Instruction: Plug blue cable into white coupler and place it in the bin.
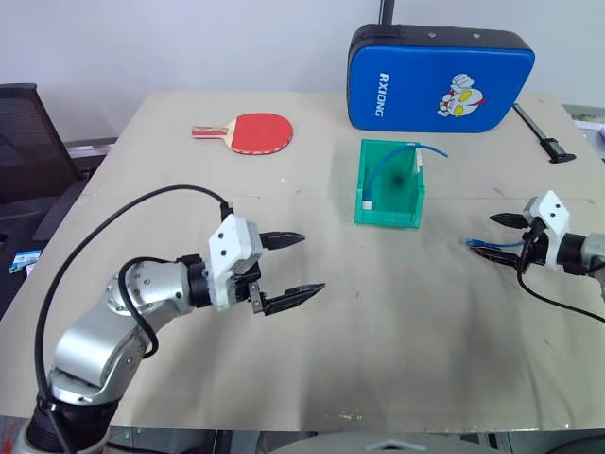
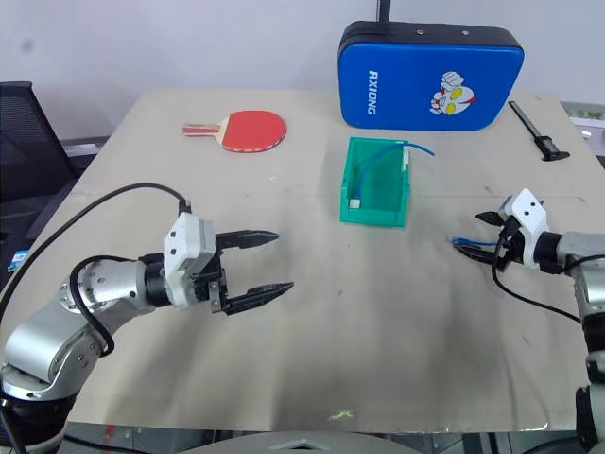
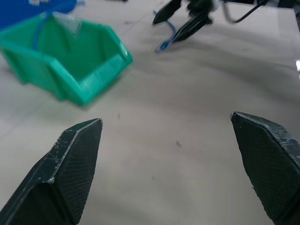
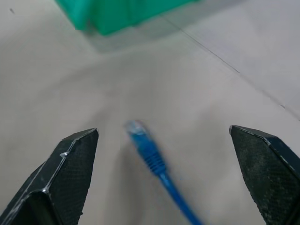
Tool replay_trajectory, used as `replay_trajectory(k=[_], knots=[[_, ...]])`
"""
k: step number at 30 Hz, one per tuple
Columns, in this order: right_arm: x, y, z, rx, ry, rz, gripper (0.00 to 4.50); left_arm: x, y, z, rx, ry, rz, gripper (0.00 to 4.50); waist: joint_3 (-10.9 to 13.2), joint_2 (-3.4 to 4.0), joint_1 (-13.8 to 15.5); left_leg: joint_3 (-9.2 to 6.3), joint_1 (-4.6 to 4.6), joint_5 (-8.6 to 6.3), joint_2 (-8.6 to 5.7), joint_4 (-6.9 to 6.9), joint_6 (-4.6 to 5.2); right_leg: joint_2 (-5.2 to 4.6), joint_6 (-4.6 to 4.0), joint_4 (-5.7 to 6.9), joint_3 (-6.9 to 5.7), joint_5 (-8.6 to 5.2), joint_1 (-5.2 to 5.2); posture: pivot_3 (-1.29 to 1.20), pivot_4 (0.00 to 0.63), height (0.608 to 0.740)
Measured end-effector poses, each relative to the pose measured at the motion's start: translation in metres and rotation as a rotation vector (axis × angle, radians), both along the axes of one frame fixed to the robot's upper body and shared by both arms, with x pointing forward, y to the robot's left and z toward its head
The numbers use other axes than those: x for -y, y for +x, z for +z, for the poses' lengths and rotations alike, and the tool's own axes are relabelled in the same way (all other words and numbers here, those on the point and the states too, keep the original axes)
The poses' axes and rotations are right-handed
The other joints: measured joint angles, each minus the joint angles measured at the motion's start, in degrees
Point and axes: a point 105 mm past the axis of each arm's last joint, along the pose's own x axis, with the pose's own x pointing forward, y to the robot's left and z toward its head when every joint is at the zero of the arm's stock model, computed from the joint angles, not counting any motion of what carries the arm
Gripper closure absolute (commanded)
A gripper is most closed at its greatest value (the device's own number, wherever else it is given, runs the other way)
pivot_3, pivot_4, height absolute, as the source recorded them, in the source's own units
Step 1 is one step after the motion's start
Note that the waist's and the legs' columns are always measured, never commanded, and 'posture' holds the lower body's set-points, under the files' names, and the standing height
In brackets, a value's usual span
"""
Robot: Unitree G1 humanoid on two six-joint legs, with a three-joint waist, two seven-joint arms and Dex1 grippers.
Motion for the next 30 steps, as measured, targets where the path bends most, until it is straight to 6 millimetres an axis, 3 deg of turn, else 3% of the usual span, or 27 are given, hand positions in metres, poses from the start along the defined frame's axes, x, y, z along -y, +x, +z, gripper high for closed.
replay_trajectory(k=[1,8,14,19,26,30], knots=[[0.0,0.0,-0.003,-0.031,-0.005,0.017,0.92,-0.001,0.0,0.0,-0.008,0.013,-0.004,0.0,0.0,0.0,-0.1,0.02,-0.02,-0.03,0.02,-0.01,0.05,-0.01,0.0,-0.03,0.02,0.0,-0.01,0.0,0.15,0.74],[0.0,0.001,-0.012,-0.099,-0.04,0.075,4.37,-0.016,-0.008,-0.008,-0.073,0.048,0.015,0.0,0.0,0.02,-0.7,0.13,-0.05,-0.1,0.05,-0.03,0.09,-0.24,0.01,-0.13,0.11,0.01,-0.08,0.0,0.15,0.74],[-0.007,0.002,-0.013,-0.096,-0.029,0.106,4.45,-0.021,-0.011,-0.009,-0.089,0.035,0.027,0.0,0.0,0.02,-0.7,0.16,-0.01,-0.12,0.09,0.0,0.14,-0.22,0.0,-0.07,0.14,0.01,-0.07,0.0,0.15,0.74],[-0.037,-0.007,-0.002,-0.058,-0.04,0.255,4.45,-0.02,-0.013,-0.01,-0.088,0.034,0.006,0.0,0.0,0.03,-0.7,0.17,0.01,-0.12,0.12,0.0,0.14,-0.2,0.01,-0.04,0.16,0.01,-0.08,0.0,0.15,0.74],[-0.13,-0.045,-0.019,-0.083,-0.02,0.517,4.45,-0.022,-0.016,-0.008,-0.081,0.066,-0.049,0.0,0.0,0.03,-0.7,0.11,-0.06,-0.13,0.16,-0.02,0.13,-0.19,0.0,-0.04,0.13,0.01,-0.15,0.0,0.15,0.74],[-0.16,-0.049,-0.023,-0.071,-0.026,0.528,4.45,-0.026,-0.016,-0.01,-0.076,0.112,-0.057,0.0,0.0,0.03,-0.7,0.14,-0.06,-0.13,0.11,0.01,0.13,-0.2,0.01,-0.04,0.15,0.01,-0.16,0.0,0.15,0.74]])
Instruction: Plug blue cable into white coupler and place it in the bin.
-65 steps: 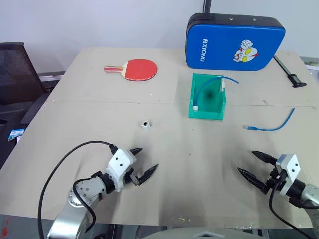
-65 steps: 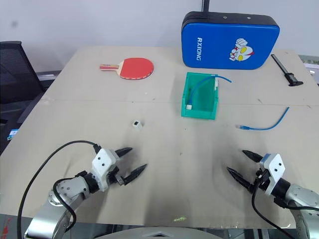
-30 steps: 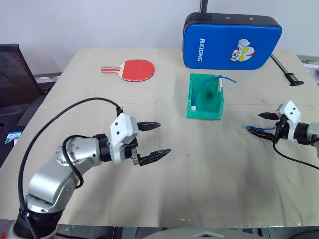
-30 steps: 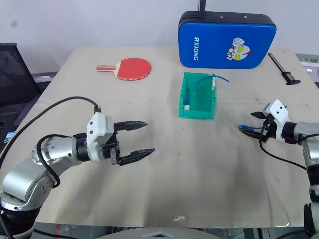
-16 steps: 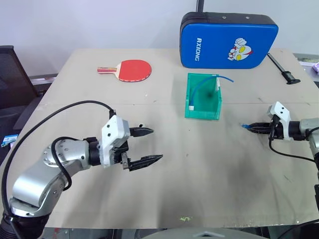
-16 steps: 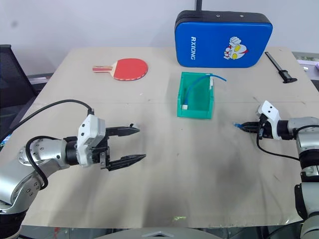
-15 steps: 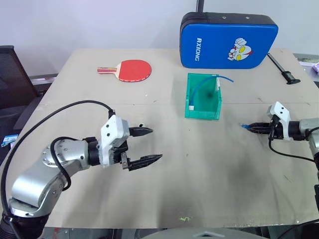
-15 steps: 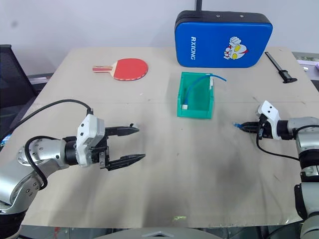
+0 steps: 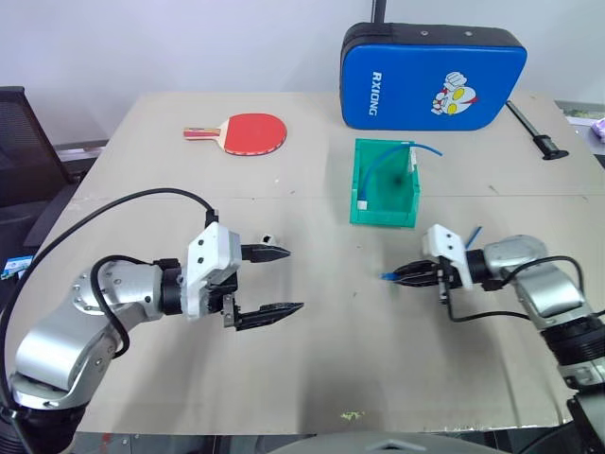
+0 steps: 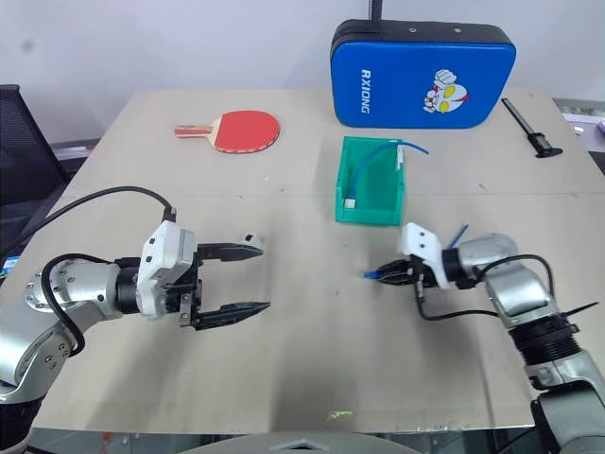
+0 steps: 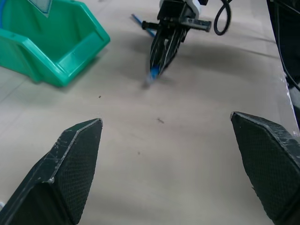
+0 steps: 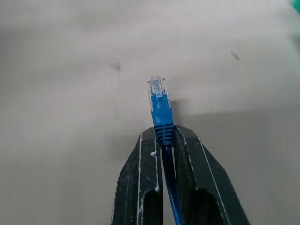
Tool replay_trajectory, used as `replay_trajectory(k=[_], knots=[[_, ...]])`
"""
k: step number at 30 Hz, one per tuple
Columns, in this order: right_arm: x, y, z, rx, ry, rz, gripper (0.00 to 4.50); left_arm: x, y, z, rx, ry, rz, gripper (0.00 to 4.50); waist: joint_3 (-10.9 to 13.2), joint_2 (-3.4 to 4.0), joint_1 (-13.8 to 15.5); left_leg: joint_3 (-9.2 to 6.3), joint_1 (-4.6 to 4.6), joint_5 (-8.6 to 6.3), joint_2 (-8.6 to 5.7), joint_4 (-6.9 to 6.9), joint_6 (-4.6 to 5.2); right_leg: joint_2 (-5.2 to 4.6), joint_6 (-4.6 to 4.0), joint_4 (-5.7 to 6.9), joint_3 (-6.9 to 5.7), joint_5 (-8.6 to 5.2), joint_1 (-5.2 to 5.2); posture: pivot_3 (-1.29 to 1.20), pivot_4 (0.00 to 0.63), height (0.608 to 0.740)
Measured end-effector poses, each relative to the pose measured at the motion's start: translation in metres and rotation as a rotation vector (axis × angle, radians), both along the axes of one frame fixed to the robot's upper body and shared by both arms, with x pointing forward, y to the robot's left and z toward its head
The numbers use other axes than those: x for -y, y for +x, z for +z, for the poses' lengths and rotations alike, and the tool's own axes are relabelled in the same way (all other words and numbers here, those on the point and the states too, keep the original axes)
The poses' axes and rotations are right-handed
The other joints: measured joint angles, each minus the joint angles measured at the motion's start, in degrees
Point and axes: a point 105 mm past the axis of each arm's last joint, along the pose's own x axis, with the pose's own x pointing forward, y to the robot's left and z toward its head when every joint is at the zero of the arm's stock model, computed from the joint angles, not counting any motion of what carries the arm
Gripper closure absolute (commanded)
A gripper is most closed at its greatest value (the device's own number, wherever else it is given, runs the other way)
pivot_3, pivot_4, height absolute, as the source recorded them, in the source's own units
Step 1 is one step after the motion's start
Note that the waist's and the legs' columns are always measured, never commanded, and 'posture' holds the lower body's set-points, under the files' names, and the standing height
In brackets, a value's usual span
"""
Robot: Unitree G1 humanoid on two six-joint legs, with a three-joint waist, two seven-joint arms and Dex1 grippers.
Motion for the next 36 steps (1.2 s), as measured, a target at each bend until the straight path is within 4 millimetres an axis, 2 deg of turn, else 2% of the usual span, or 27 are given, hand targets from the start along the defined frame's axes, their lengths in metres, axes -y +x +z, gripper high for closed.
replay_trajectory(k=[4,7,9,12,14,17,24,29,34,36], knots=[[-0.004,0.006,0.001,0.028,-0.016,-0.026,2.92,-0.008,0.003,-0.006,0.014,0.063,-0.001,0.0,0.0,-0.01,0.2,0.0,-0.01,0.0,-0.03,0.0,0.0,0.01,0.0,0.0,-0.01,0.0,-0.01,0.0,0.15,0.74],[-0.002,0.007,0.004,0.033,-0.005,-0.042,1.45,-0.007,0.006,-0.01,0.007,0.081,-0.02,0.0,0.0,-0.02,0.2,-0.02,-0.09,0.0,-0.02,0.0,0.0,0.03,0.0,0.0,-0.03,0.0,-0.08,0.0,0.15,0.74],[0.003,0.006,0.017,0.032,0.067,-0.076,0.45,0.001,0.013,-0.013,0.025,0.102,-0.044,0.0,0.0,-0.01,0.5,-0.06,-0.2,0.0,-0.03,0.0,0.0,0.05,0.01,0.0,-0.06,0.0,-0.13,0.0,0.15,0.74],[0.015,-0.003,0.036,0.052,0.145,-0.104,0.45,0.019,0.02,-0.018,0.039,0.107,-0.077,0.0,0.0,-0.03,1.1,-0.09,-0.25,-0.01,-0.06,0.01,0.01,0.07,0.03,-0.02,-0.08,0.01,-0.14,0.0,0.15,0.74],[0.03,-0.016,0.037,0.034,0.171,-0.14,0.45,0.035,0.026,-0.024,0.048,0.123,-0.103,0.0,0.0,-0.09,1.5,-0.17,-0.33,-0.01,-0.1,0.01,0.03,0.14,0.06,-0.04,-0.12,0.03,-0.15,0.0,0.15,0.74],[0.045,-0.04,0.021,-0.033,0.19,-0.208,0.45,0.054,0.037,-0.043,0.035,0.167,-0.114,0.0,0.0,-0.09,1.5,-0.2,-0.57,-0.01,-0.16,0.06,0.04,0.18,0.18,-0.03,-0.09,0.1,-0.31,0.0,0.15,0.74],[0.058,-0.074,-0.004,-0.023,0.268,-0.376,0.45,0.091,0.061,-0.07,-0.022,0.142,-0.107,0.0,0.0,-0.15,1.3,-0.11,-0.52,0.0,-0.15,0.21,0.06,0.28,0.22,0.12,0.02,0.11,-0.32,0.0,0.15,0.74],[0.064,-0.083,-0.013,0.006,0.268,-0.452,0.45,0.106,0.072,-0.081,-0.023,0.15,-0.111,0.0,0.0,-0.18,1.2,0.03,-0.4,0.01,-0.17,0.4,0.06,0.3,0.27,0.4,0.05,0.13,-0.31,0.0,0.15,0.74],[0.064,-0.078,-0.011,0.071,0.27,-0.519,0.45,0.112,0.08,-0.085,-0.025,0.158,-0.125,0.0,0.0,-0.23,1.3,-0.03,-0.37,0.02,-0.17,0.56,0.04,0.31,0.27,0.61,0.05,0.12,-0.3,0.0,0.15,0.74],[0.063,-0.077,-0.01,0.086,0.276,-0.538,0.41,0.111,0.081,-0.086,-0.023,0.173,-0.144,0.55,-0.1,-0.23,1.4,-0.03,-0.37,0.02,-0.16,0.59,0.04,0.31,0.27,0.63,0.04,0.12,-0.29,0.0,0.15,0.74]])
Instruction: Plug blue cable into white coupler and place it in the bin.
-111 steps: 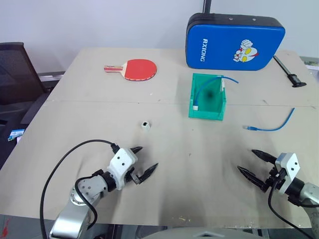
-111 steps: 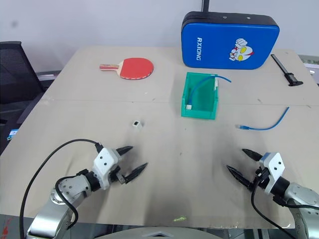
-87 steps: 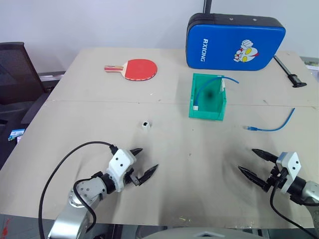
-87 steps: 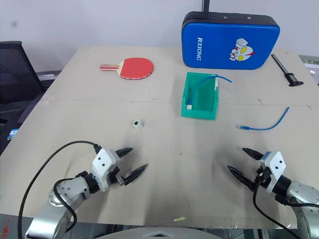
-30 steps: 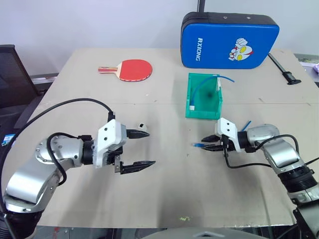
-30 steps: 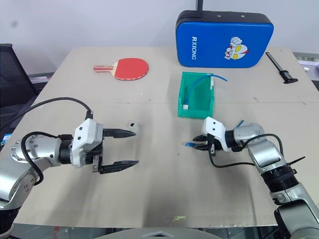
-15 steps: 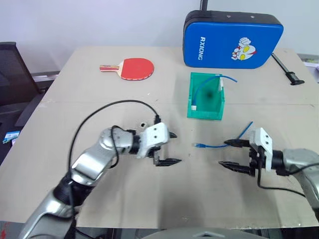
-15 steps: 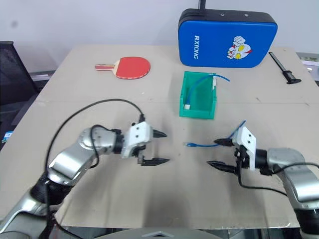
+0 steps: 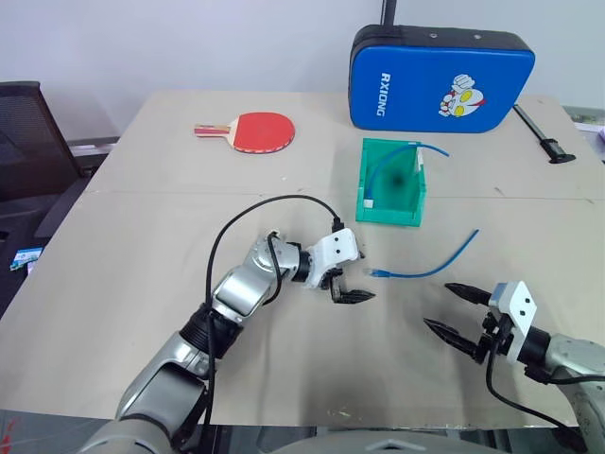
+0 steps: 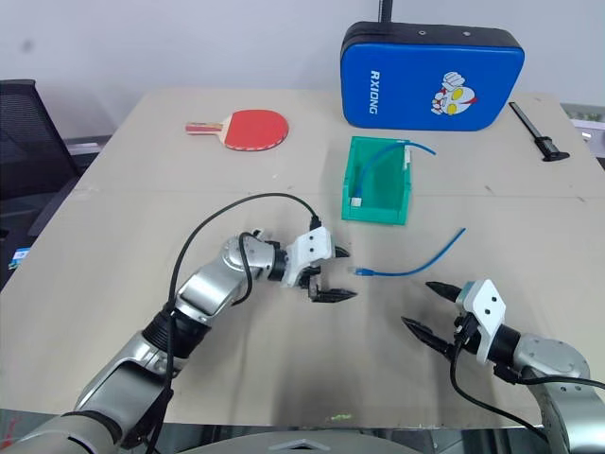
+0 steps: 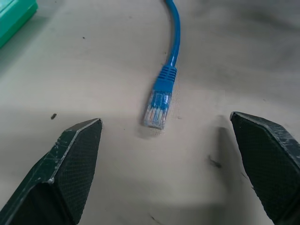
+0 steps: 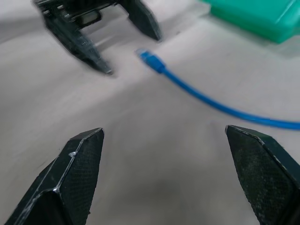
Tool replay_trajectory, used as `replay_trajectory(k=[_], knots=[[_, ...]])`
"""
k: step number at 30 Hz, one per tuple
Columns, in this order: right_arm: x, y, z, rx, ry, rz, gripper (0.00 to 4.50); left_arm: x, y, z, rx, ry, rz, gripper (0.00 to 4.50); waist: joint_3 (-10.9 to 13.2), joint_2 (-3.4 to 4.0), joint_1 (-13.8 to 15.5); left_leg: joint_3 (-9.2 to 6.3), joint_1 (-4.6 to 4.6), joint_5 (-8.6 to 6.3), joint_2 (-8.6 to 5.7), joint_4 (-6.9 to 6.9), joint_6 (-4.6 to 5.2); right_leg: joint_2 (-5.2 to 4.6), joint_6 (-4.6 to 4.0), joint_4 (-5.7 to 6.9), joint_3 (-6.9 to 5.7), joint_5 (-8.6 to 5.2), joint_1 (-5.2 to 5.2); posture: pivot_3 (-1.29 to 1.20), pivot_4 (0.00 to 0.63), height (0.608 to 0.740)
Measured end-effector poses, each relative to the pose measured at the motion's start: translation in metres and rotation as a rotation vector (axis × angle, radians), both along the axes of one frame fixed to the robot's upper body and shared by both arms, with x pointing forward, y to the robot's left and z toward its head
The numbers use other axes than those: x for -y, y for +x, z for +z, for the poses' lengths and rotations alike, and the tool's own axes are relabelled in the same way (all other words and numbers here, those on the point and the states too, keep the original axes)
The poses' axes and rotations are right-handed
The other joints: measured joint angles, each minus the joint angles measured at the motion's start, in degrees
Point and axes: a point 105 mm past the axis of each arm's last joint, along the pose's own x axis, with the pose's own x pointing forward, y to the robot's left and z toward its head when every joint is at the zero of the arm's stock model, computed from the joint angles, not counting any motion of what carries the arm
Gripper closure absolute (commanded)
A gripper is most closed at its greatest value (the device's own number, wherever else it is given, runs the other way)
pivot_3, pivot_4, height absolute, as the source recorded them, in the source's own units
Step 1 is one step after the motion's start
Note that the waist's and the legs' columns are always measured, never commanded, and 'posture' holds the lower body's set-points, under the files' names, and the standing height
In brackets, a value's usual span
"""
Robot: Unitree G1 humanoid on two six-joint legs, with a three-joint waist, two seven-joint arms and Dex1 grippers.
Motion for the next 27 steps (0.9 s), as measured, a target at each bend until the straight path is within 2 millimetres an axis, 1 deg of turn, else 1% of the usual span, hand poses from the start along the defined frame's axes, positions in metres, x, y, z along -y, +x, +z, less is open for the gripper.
replay_trajectory(k=[1,2,3,4,5,8,9,12,15,17,21,24,26,27], knots=[[0.0,-0.001,0.0,0.0,-0.002,-0.006,0.41,0.0,0.001,0.0,0.001,0.004,-0.001,0.77,0.0,-0.02,0.0,0.0,0.0,0.0,0.0,0.01,0.0,0.0,0.0,-0.01,0.01,0.0,0.0,0.0,0.15,0.74],[0.0,-0.002,-0.002,-0.004,-0.004,-0.01,0.41,-0.001,0.002,0.001,0.002,0.008,-0.001,1.2,0.0,-0.04,0.0,0.0,-0.01,0.0,0.0,0.01,0.0,0.0,0.0,-0.01,0.01,0.0,0.0,0.0,0.15,0.74],[0.001,-0.002,-0.003,-0.007,-0.006,-0.014,0.41,-0.001,0.002,0.001,0.002,0.013,-0.005,1.71,0.0,-0.06,0.0,0.01,-0.01,0.0,0.0,0.01,0.0,0.0,0.0,-0.02,0.0,0.0,0.0,0.0,0.15,0.74],[0.001,-0.003,-0.003,-0.009,-0.006,-0.017,0.41,-0.003,0.002,0.001,-0.001,0.019,-0.012,2.11,0.0,-0.05,-0.1,0.02,-0.02,0.0,0.0,0.01,0.0,-0.01,0.0,-0.02,0.01,0.0,0.0,0.0,0.15,0.74],[0.0,-0.003,-0.004,-0.01,-0.006,-0.019,0.41,-0.004,0.002,0.001,-0.005,0.024,-0.019,2.71,0.0,-0.05,-0.1,0.03,-0.01,0.0,0.0,0.01,0.0,-0.01,0.0,-0.02,0.01,0.0,0.0,0.0,0.15,0.74],[-0.001,-0.004,-0.005,-0.031,-0.01,-0.015,0.41,-0.005,-0.001,0.001,-0.014,0.032,-0.038,4.23,0.0,-0.05,-0.1,0.01,-0.02,-0.01,0.0,0.01,0.01,-0.01,-0.01,-0.03,0.03,-0.01,0.0,0.0,0.15,0.74],[-0.003,-0.006,-0.006,-0.052,-0.016,-0.003,0.41,-0.005,-0.001,0.001,-0.016,0.033,-0.043,4.47,0.0,-0.05,-0.1,-0.01,-0.03,-0.01,0.0,0.01,0.01,-0.01,-0.01,-0.03,0.04,-0.01,0.0,0.0,0.15,0.74],[-0.009,-0.01,-0.006,-0.109,0.014,0.015,0.41,-0.005,-0.003,0.001,-0.036,0.014,-0.041,4.47,0.0,-0.05,-0.1,-0.05,-0.05,-0.01,0.01,0.01,0.01,-0.01,-0.01,-0.03,0.07,-0.01,0.0,0.0,0.15,0.74],[-0.018,-0.006,0.0,-0.15,0.099,0.012,0.41,-0.005,-0.004,0.0,-0.07,-0.028,-0.009,4.47,0.0,-0.06,-0.1,-0.07,-0.05,0.0,0.02,0.02,0.01,-0.01,-0.01,-0.02,0.06,0.0,0.0,0.0,0.15,0.74],[-0.022,-0.003,0.005,-0.149,0.126,0.018,0.41,-0.003,-0.006,-0.001,-0.079,-0.044,-0.007,4.47,0.0,-0.06,-0.1,-0.07,-0.07,-0.01,0.02,0.06,0.01,-0.02,-0.01,-0.02,0.06,0.0,0.0,0.0,0.15,0.74],[-0.02,-0.002,0.005,-0.162,0.113,0.021,0.41,-0.003,-0.011,-0.003,-0.067,-0.059,-0.024,4.47,0.0,-0.06,0.0,-0.08,-0.12,-0.01,0.0,0.06,0.01,-0.03,-0.01,-0.05,0.04,0.0,-0.01,0.0,0.15,0.74],[-0.02,0.0,0.007,-0.149,0.105,0.023,0.41,-0.004,-0.01,0.001,-0.048,-0.068,-0.031,3.68,0.0,-0.07,0.0,-0.09,-0.13,-0.01,0.0,0.06,0.01,-0.03,-0.01,-0.05,0.03,0.0,-0.02,0.0,0.15,0.74],[-0.02,0.0,0.006,-0.15,0.103,0.021,0.41,-0.004,-0.005,0.006,0.005,-0.067,-0.029,2.71,0.0,-0.07,0.0,-0.11,-0.13,-0.01,0.0,0.07,0.01,-0.03,-0.01,-0.05,0.01,0.0,-0.02,0.0,0.15,0.74],[-0.02,0.0,0.006,-0.15,0.103,0.021,0.41,-0.004,0.001,0.01,0.058,-0.062,-0.021,2.33,0.0,-0.07,0.0,-0.11,-0.13,-0.01,0.0,0.08,0.01,-0.03,-0.01,-0.04,0.01,0.0,-0.01,0.0,0.15,0.74]])
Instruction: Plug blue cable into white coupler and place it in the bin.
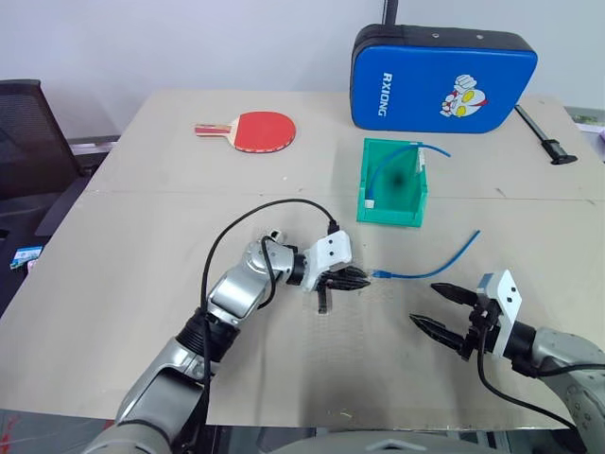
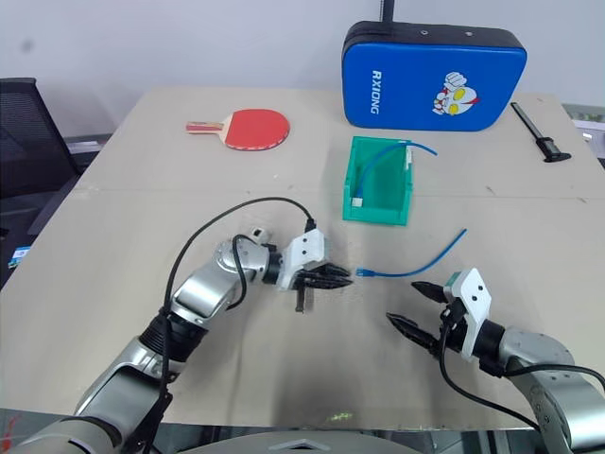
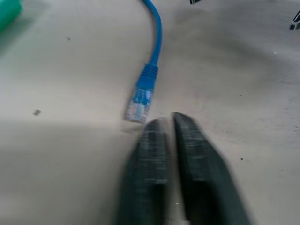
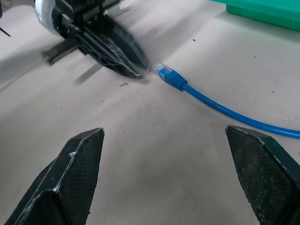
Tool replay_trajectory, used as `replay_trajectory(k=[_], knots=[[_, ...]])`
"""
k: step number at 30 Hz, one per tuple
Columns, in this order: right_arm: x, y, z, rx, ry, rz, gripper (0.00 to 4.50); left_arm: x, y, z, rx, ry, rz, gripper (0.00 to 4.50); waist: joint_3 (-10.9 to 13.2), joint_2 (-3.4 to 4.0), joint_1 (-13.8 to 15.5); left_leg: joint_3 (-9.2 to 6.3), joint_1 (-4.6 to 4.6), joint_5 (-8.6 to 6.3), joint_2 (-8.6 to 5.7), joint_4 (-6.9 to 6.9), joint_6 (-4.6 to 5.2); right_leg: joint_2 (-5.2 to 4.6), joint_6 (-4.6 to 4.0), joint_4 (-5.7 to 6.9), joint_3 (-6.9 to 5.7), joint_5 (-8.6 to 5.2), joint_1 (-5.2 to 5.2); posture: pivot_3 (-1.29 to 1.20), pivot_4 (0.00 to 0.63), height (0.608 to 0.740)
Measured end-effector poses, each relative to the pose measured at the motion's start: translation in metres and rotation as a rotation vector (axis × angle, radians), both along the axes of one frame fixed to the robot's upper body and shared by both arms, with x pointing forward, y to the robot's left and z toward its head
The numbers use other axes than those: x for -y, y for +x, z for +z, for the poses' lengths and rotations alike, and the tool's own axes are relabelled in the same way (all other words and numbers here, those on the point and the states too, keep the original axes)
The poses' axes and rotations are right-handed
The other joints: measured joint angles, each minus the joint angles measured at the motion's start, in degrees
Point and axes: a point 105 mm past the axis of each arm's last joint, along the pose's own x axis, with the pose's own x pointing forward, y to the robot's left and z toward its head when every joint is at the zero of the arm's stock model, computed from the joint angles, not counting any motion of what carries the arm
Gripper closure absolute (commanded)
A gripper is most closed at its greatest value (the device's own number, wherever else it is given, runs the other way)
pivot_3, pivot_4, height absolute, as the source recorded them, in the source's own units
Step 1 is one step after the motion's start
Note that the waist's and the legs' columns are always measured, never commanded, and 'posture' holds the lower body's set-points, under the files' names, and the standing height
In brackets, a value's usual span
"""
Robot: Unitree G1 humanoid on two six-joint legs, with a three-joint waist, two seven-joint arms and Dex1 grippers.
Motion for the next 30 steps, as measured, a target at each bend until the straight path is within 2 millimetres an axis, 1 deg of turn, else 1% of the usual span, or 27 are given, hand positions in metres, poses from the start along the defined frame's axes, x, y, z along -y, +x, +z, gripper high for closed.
replay_trajectory(k=[1,2,3,5,7,11,17,18,19,25,26,30], knots=[[0.0,0.0,0.0,-0.001,0.0,-0.002,0.41,0.001,0.004,0.005,0.042,-0.002,-0.001,1.7,0.0,0.0,0.0,0.01,0.0,0.0,0.0,0.01,0.0,0.0,0.0,0.0,0.01,0.0,0.0,0.0,0.15,0.74],[0.0,0.0,0.0,-0.002,-0.001,-0.003,0.41,0.002,0.005,0.007,0.057,-0.004,-0.004,1.38,0.0,0.0,0.0,0.02,0.0,0.0,-0.01,0.01,0.0,0.0,0.0,0.0,0.01,0.0,0.0,0.0,0.15,0.74],[0.001,0.0,-0.001,-0.004,-0.001,-0.005,0.41,0.003,0.006,0.009,0.074,-0.005,-0.012,0.94,0.0,0.0,0.0,0.02,0.0,0.0,-0.01,0.01,0.0,0.0,0.0,0.0,0.02,0.0,0.0,0.0,0.15,0.74],[0.001,-0.002,-0.003,-0.013,-0.002,-0.012,0.41,0.006,0.006,0.011,0.099,-0.006,-0.039,0.94,0.0,0.0,0.0,0.03,-0.01,0.0,-0.03,0.01,0.0,-0.01,0.0,-0.01,0.02,0.0,0.0,0.0,0.15,0.74],[0.002,-0.002,-0.004,-0.017,-0.003,-0.017,0.41,0.008,0.005,0.008,0.101,0.006,-0.054,0.94,0.0,0.0,0.0,0.03,-0.01,0.0,-0.03,0.01,0.0,-0.01,0.01,-0.01,0.01,0.0,0.0,0.0,0.15,0.74],[0.003,-0.003,-0.005,-0.02,-0.007,-0.024,0.41,0.014,-0.003,-0.012,0.05,0.079,-0.122,0.94,0.0,0.0,-0.1,0.03,0.0,0.0,-0.05,0.01,0.0,0.01,0.01,0.02,-0.02,0.0,0.0,0.0,0.15,0.74],[0.005,-0.004,-0.005,-0.026,-0.01,-0.029,0.41,0.02,0.004,-0.012,0.037,0.097,-0.136,0.94,0.0,-0.01,0.0,0.03,-0.02,0.0,-0.08,0.17,0.01,0.0,0.03,0.04,-0.06,0.0,0.03,0.0,0.15,0.74],[0.005,-0.005,-0.005,-0.025,-0.009,-0.03,0.41,0.021,0.005,-0.012,0.033,0.098,-0.138,1.41,0.0,-0.01,0.0,0.06,-0.01,0.0,-0.08,0.18,0.02,0.0,0.03,0.04,-0.07,0.0,0.04,0.0,0.15,0.74],[0.005,-0.005,-0.005,-0.025,-0.009,-0.03,0.41,0.022,0.006,-0.012,0.028,0.097,-0.14,1.63,0.0,-0.01,0.0,0.07,0.0,0.0,-0.09,0.19,0.02,0.0,0.05,0.04,-0.07,0.01,0.05,0.0,0.15,0.74],[0.006,-0.004,-0.004,-0.024,-0.014,-0.031,0.41,0.02,0.012,-0.01,0.03,0.109,-0.132,4.33,0.0,-0.05,-0.1,0.04,0.0,0.0,-0.07,0.2,0.02,0.02,0.07,0.05,-0.08,0.03,0.05,0.0,0.15,0.74],[0.006,-0.004,-0.004,-0.024,-0.016,-0.031,0.41,0.02,0.012,-0.01,0.027,0.11,-0.137,4.43,0.0,-0.05,-0.2,0.04,0.0,0.0,-0.06,0.19,0.02,0.03,0.06,0.04,-0.08,0.03,0.05,0.0,0.15,0.74],[0.006,-0.004,-0.004,-0.023,-0.018,-0.031,0.41,0.016,0.009,-0.008,0.002,0.112,-0.15,4.43,0.0,-0.04,-0.2,0.03,0.0,-0.01,-0.03,0.17,0.02,0.06,0.06,0.03,-0.07,0.02,0.04,0.0,0.15,0.74]])
